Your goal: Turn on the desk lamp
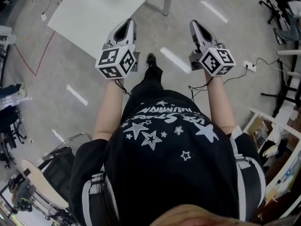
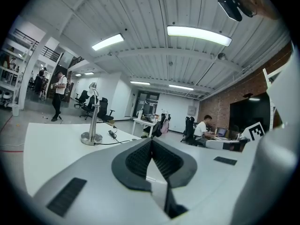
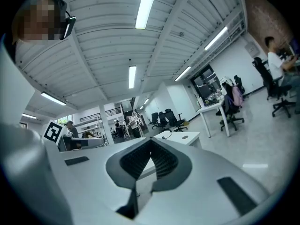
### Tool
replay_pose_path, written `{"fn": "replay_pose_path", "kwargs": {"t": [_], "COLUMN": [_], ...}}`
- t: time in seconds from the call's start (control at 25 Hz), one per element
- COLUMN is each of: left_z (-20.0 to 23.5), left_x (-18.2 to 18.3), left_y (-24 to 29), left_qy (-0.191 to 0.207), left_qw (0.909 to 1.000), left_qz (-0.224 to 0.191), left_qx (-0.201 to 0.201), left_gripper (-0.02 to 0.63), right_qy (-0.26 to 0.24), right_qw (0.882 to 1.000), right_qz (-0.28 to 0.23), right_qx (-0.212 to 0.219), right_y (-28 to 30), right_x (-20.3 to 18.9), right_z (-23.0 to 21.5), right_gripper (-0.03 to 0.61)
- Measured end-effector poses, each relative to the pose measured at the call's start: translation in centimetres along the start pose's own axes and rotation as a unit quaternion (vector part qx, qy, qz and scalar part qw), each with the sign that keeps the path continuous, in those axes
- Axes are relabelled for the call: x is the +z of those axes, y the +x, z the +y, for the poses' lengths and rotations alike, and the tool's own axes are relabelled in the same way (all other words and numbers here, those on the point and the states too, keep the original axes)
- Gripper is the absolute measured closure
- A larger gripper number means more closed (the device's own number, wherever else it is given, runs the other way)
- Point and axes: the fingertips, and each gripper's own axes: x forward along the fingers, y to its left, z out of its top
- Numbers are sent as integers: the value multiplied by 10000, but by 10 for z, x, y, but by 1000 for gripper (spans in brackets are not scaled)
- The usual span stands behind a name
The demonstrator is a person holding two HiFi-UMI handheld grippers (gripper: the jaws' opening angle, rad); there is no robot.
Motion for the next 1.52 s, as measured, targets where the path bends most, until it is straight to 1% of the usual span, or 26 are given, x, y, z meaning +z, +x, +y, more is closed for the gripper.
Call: {"fn": "replay_pose_path", "kwargs": {"t": [0.16,0.36,0.6,0.8,1.12,1.32,1.44,1.52], "left_z": [6,19,33,49,96,123,131,132], "left_x": [-2,-4,9,16,27,37,39,38], "left_y": [24,62,119,152,196,218,231,240], "left_qy": [34,-81,-89,-113,-224,-256,-296,-254], "left_qw": [10000,9999,9999,9997,9993,9993,9992,9993], "left_qz": [43,128,135,192,195,176,168,199], "left_qx": [9,18,8,34,221,219,208,187], "left_gripper": [604,604,604,604,604,604,604,604], "right_qy": [-32,2,-36,5,-108,-248,-265,-255], "right_qw": [10000,9999,9999,9999,9999,9997,9996,9996], "right_qz": [-5,-18,-76,-72,31,-43,3,41], "right_qx": [-76,-154,-99,-124,-7,-12,-27,-63], "right_y": [13,40,87,120,183,219,234,243], "right_x": [8,19,42,53,64,81,82,83], "right_z": [-16,-38,-59,-76,-83,-82,-88,-95], "right_gripper": [574,574,574,574,574,574,574,574]}}
